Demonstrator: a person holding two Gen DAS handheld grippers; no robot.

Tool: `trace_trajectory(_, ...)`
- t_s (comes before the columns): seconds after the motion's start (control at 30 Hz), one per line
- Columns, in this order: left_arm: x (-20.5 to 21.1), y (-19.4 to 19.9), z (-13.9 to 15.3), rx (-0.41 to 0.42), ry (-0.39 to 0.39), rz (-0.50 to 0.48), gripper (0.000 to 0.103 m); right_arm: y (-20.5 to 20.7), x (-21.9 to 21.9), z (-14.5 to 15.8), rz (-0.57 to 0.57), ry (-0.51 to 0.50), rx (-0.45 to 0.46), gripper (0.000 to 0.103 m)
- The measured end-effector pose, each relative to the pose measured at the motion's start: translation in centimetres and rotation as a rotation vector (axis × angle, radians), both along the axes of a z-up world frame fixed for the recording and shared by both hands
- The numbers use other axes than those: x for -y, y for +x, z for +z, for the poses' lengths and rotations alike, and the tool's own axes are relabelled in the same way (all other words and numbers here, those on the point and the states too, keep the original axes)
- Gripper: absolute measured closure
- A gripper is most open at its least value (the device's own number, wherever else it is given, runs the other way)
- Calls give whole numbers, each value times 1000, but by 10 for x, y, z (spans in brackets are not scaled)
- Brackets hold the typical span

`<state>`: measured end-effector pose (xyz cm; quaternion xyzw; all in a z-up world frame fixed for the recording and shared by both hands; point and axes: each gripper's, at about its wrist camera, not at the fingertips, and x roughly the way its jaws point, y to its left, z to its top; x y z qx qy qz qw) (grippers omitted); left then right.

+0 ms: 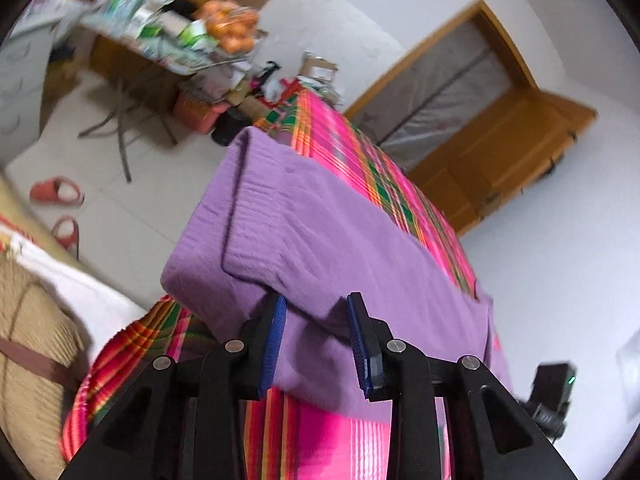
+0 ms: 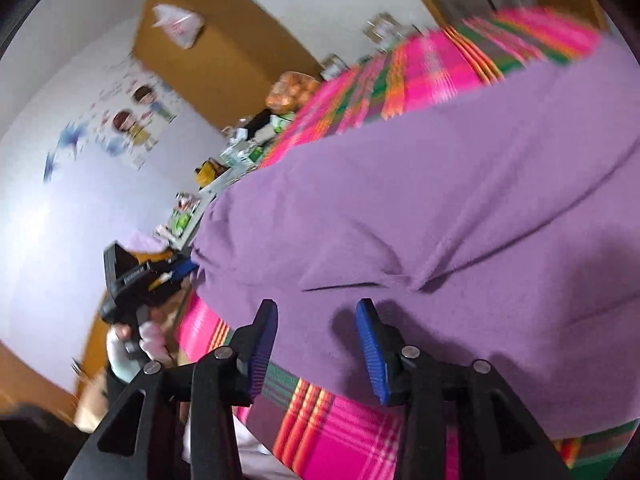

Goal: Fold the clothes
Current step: 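Lift the lilac garment with both grippers and fold it over onto itself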

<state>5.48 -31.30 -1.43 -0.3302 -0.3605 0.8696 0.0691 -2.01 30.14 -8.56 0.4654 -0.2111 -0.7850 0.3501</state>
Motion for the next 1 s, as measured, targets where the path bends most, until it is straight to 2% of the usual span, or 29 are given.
trace_trajectory(0.2, 4, -6, -5, 18, 62, 63, 70, -19, 4, -3, -88, -42, 66, 61)
trace_trajectory(0.33, 5, -11, -6, 37, 102, 84, 70, -28, 10, -4, -152, -30, 61, 64)
trace_trajectory(0.4, 8, -13, -6, 47, 105, 86, 75, -30, 12, -6, -164, -15, 51, 85)
trace_trajectory(0.43, 9, -13, -4, 46, 97, 88, 78, -31, 13, -7, -169, -12, 49, 99)
trace_trajectory(0.47, 9, -13, -1, 41, 84, 90, 91, -32, 13, -8, -175, -9, 47, 99)
trace_trajectory(0.5, 10, -13, 2, 35, 77, 94, 94, -33, 13, -9, -178, -13, 46, 100)
trace_trajectory(0.6, 12, -8, 15, -10, 62, 98, 97, -26, 11, 0, -165, -40, 16, 100)
trace_trajectory(0.73, 15, 8, 34, -82, 35, 86, 97, -1, 10, 28, -128, -58, -78, 100)
trace_trajectory(0.8, 16, 14, 35, -91, 6, 78, 97, 12, 9, 37, -109, -61, -113, 100)
trace_trajectory(0.87, 19, 15, 28, -78, -7, 66, 97, 20, 11, 30, -96, -56, -105, 100)
trace_trajectory(1.0, 22, 16, 9, -32, -30, 48, 97, 24, 21, -1, -81, -6, -34, 100)
